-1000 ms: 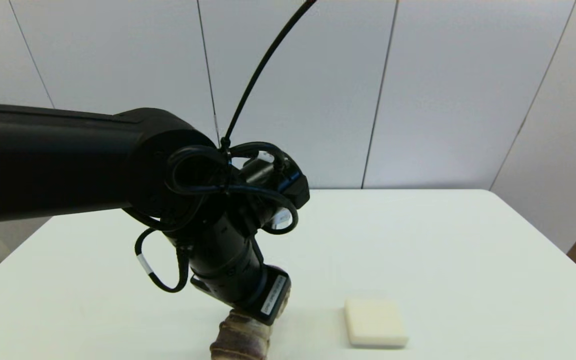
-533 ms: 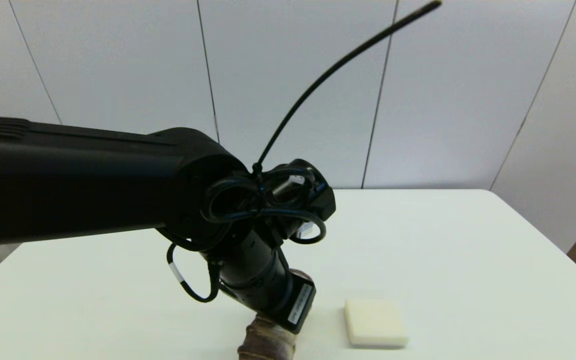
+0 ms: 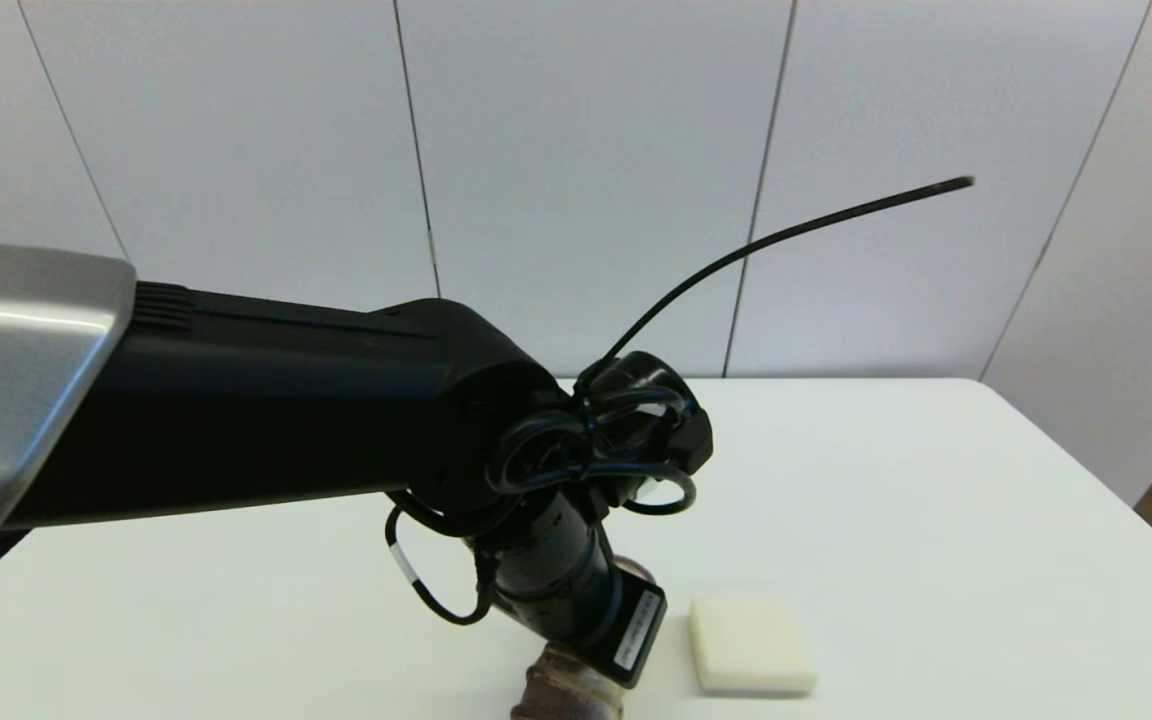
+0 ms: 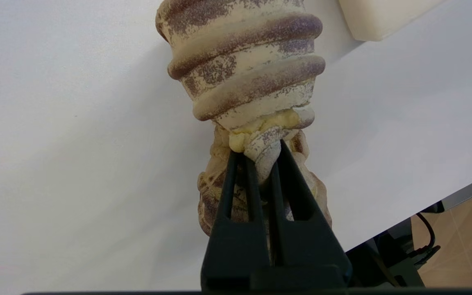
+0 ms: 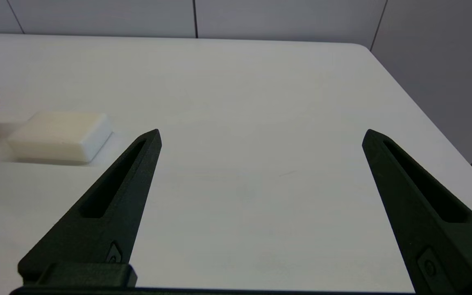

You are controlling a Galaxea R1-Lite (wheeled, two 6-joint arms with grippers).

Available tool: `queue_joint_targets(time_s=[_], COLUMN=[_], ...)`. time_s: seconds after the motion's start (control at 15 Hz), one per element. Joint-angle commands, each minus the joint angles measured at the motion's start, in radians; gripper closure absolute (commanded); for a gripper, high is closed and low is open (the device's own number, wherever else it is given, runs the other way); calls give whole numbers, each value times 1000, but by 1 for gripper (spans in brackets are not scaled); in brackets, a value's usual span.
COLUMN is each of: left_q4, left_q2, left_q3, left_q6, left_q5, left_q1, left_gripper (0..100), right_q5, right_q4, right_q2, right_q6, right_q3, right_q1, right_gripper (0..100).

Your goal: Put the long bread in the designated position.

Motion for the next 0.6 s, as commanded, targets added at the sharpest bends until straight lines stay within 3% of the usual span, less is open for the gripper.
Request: queue_joint_targets(time_s=[0.07,0.33,0.6], left_q4=[6,7,9], left_q2=[7,-29,-127], left_q3=[-2,3,10], left_q6=[3,-5,-7], left_q5=[4,9,98], left_q1=[-1,2,87], left_gripper=[0,0,0], right_q5=[1,1,1], right_q4=[-1,-1,-1], right_q2=[0,0,0], right_q6=[-1,-1,-1], right_q3=[2,2,2], right_q1=[0,0,0], right_gripper=[0,0,0])
